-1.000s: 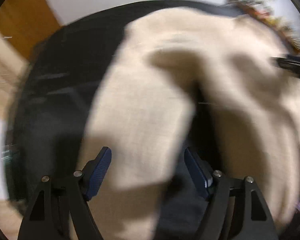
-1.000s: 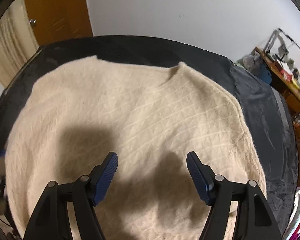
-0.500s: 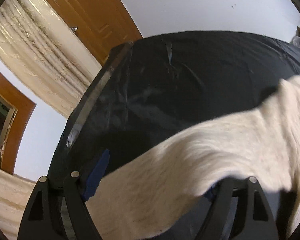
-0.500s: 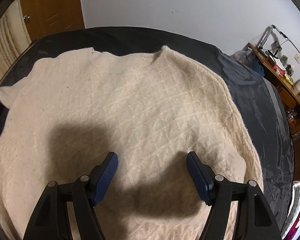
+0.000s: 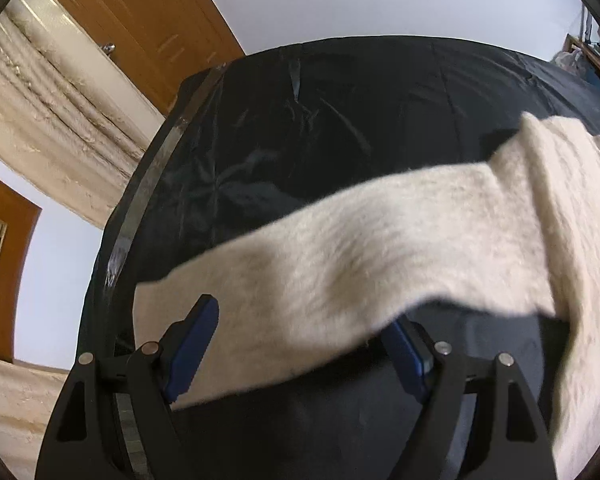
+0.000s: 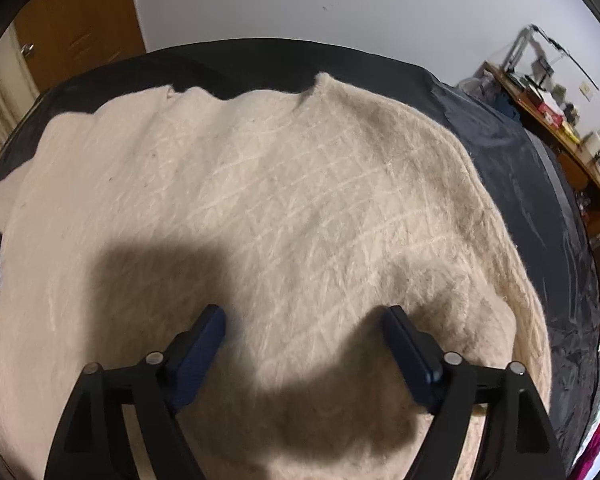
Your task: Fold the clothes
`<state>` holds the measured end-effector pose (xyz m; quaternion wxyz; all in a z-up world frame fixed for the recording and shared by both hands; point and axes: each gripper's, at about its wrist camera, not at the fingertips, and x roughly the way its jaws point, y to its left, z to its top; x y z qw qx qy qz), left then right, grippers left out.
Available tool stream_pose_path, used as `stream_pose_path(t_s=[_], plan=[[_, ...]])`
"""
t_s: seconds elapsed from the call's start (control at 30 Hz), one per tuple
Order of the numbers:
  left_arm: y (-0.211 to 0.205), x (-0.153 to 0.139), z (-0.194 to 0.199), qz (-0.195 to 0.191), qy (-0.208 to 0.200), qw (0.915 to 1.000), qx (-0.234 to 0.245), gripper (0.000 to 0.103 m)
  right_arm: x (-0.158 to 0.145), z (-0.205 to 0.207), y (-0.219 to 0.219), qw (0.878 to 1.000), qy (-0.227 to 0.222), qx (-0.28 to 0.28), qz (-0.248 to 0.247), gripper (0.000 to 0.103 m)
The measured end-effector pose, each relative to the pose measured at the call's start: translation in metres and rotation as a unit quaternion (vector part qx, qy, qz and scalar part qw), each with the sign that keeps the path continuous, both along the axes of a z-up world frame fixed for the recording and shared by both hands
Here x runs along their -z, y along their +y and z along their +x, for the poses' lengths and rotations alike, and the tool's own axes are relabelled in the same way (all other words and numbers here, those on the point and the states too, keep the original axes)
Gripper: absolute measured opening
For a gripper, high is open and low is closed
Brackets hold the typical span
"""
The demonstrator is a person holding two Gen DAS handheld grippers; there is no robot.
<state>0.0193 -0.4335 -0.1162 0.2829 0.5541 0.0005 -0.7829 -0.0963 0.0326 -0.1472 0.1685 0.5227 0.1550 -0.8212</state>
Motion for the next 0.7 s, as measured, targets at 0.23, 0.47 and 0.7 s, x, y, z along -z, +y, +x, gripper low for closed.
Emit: stream_pose_path(t_s=[0.23,0.47,0.7], plan=[[0.069,-0.037,0.019,0.019,0.017,0.9980,0.058,0.084,0.001,-0.002,0.001,1.000,0.000,0.012,-0.006,0.100],[0.139,-0.029,0.048,0.044,-0.001,0.9932,0.108,0.085,-0.035,0.051,0.022,0.998,0.032,-0.049,-0.004,0.100],[0.205,-0.011,0.079,0.068,-0.027,0.9876,0.139,0.085,-0.051,0.145,0.079,0.993,0.012,-0.119,-0.005,0.100]])
